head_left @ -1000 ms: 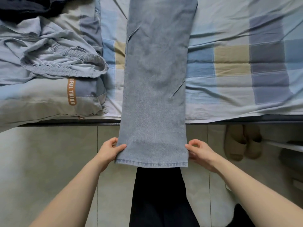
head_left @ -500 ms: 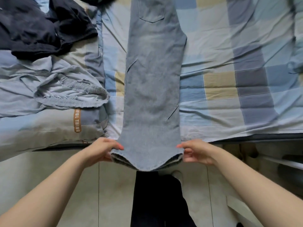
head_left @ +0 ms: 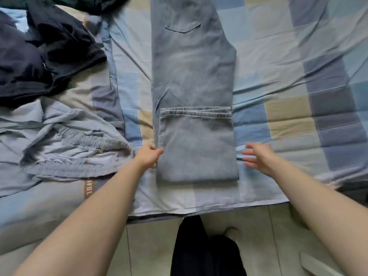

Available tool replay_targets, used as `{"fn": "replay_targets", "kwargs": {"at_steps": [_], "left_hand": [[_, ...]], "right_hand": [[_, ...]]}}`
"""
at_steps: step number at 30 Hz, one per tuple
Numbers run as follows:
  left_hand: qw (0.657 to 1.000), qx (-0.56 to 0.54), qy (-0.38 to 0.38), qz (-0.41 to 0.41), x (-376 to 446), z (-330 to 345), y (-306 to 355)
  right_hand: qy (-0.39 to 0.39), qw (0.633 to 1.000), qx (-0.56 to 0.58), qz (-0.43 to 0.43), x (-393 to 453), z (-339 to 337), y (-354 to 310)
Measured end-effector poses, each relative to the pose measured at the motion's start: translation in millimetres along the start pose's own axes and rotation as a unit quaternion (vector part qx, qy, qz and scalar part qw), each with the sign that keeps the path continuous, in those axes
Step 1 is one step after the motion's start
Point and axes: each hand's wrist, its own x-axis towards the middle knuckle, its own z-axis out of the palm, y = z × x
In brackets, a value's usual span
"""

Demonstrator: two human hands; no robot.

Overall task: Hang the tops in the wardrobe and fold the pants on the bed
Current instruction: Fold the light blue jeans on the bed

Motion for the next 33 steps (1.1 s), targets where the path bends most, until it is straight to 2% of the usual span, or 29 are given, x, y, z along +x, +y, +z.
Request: {"fn": "replay_targets", "kwargs": {"at_steps": [2,4,6,10,13,15,18,21,26,29,31,33], "left_hand": [[1.0,0.015,0.005,0.001,-1.8,17.9,-29.3],[0.998,0.027,0.049,0.017,-4.9,25.4,-49.5],[0.999,-0.004,0.037,0.037,-8.5,27.4,-61.0],[0.996,-0.07,-0.002,0.059,-17.4,21.7,-74.1],[0.987,-0.156,-0.032,0.022,-27.0,18.3,-84.0],[0.986,-0.168,-0.01,0.011,-33.6,24.8,-90.2],[0.992,-0.093,0.056,0.058,-38.7,39.0,-93.9],[0.991,-0.067,0.097,0.058,-42.4,47.6,-93.9],[0.989,-0.019,0.09,0.114,-68.8,52.9,-103.7],[0.989,0.007,0.06,0.136,-93.5,59.0,-113.8],[0.985,0.056,0.055,0.151,-110.8,70.4,-125.9],[0.966,0.168,0.084,0.177,-130.0,83.8,-139.1]], "right_hand": [[-0.032,0.996,-0.082,-0.001,1.9,10.9,33.1],[-0.017,0.99,-0.13,-0.044,5.0,17.4,56.9],[0.002,0.986,-0.148,-0.074,5.0,20.9,70.7],[-0.015,0.978,-0.166,-0.125,4.2,15.9,74.0],[-0.044,0.973,-0.159,-0.16,-4.7,9.1,73.7],[-0.037,0.974,-0.169,-0.145,-7.4,6.6,80.5],[-0.012,0.983,-0.155,-0.101,-5.9,7.4,91.8],[0.028,0.988,-0.121,-0.093,-5.5,11.3,92.9],[0.023,0.997,-0.067,-0.033,-16.5,4.2,95.1],[0.009,0.999,-0.042,-0.021,-27.0,-10.0,103.0],[0.0,0.996,-0.077,-0.036,-39.8,-24.0,114.8],[0.001,0.982,-0.18,-0.059,-55.2,-44.2,131.6]]}}
